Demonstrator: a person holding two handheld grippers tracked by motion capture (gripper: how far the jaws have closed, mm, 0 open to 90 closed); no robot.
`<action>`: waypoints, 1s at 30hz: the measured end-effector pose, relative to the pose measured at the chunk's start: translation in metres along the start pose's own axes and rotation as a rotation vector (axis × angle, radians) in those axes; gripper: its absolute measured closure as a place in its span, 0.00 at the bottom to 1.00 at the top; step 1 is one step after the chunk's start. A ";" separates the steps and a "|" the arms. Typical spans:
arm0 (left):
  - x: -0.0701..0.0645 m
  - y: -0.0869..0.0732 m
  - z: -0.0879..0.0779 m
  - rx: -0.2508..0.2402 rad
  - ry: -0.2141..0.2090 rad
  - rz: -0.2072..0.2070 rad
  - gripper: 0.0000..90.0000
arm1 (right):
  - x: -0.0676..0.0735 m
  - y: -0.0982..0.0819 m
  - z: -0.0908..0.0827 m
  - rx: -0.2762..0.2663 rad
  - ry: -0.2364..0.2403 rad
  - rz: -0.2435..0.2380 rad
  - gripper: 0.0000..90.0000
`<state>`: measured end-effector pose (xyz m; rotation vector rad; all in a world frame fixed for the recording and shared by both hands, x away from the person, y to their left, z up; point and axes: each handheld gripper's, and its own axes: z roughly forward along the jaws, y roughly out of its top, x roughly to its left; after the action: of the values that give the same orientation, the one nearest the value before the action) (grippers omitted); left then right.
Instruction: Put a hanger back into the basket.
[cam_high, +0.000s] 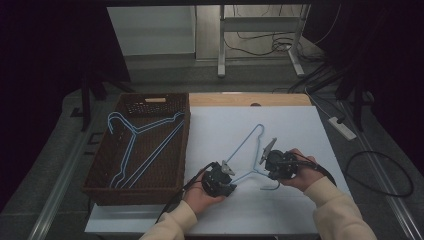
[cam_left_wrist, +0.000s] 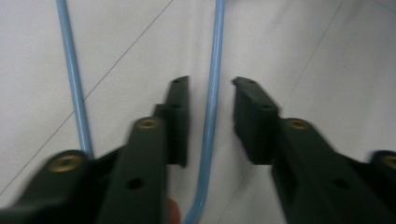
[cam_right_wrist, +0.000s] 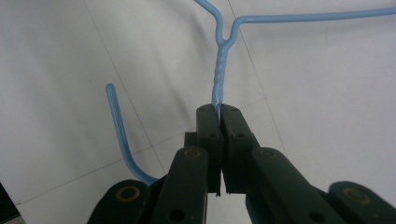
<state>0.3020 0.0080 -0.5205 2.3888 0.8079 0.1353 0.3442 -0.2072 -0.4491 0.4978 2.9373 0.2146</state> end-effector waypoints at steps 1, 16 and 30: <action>0.000 0.000 0.000 0.002 0.004 0.004 0.83 | 0.000 0.000 -0.001 0.000 -0.005 -0.004 0.98; -0.003 -0.001 -0.007 -0.039 0.002 -0.010 0.96 | -0.010 -0.021 -0.009 -0.293 -0.029 0.172 0.59; -0.009 -0.004 -0.029 -0.139 0.023 -0.028 0.96 | -0.031 -0.073 -0.007 -0.643 -0.141 0.479 0.39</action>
<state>0.2843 0.0204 -0.4987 2.2490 0.8151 0.2019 0.3490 -0.2864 -0.4502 1.0260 2.3646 1.0750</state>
